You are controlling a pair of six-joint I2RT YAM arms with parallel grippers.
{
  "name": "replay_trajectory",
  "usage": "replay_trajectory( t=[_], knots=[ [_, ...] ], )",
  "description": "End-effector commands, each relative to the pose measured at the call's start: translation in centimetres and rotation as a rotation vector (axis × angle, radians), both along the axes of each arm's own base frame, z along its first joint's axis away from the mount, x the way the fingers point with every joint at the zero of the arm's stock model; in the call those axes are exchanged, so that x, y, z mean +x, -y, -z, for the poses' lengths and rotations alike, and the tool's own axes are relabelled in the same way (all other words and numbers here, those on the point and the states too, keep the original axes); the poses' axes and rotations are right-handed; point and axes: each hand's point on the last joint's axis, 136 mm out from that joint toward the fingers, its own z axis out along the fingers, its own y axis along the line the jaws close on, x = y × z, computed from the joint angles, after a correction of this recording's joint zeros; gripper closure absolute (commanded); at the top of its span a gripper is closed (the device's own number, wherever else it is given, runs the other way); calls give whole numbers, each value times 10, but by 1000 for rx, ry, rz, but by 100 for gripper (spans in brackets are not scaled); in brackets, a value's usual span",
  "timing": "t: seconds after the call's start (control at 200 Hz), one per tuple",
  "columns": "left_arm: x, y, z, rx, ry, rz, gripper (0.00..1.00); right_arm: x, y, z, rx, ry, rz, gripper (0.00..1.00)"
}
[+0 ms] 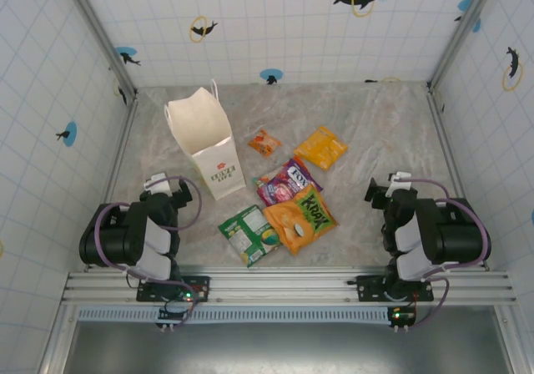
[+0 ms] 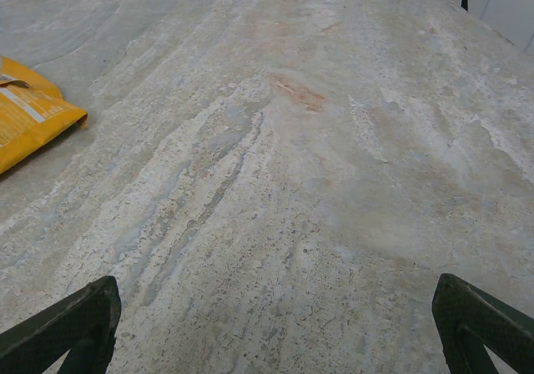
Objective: Place the snacks into the paper bag
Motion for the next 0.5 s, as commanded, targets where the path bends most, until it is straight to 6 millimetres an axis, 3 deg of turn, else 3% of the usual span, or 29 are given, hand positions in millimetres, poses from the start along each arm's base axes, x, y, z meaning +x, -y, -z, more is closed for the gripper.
replay_trajectory(
  t=[0.0,0.255,0.495],
  knots=[
    [-4,1,-1,-13,8,3,2,-2,1,-8,1,40,9,2],
    [-5,1,-2,-12,14,4,5,-2,1,-9,4,46,7,2],
    [13,-6,-10,-9,-56,-47,7,11,-4,-25,11,17,-20,2]
  ],
)
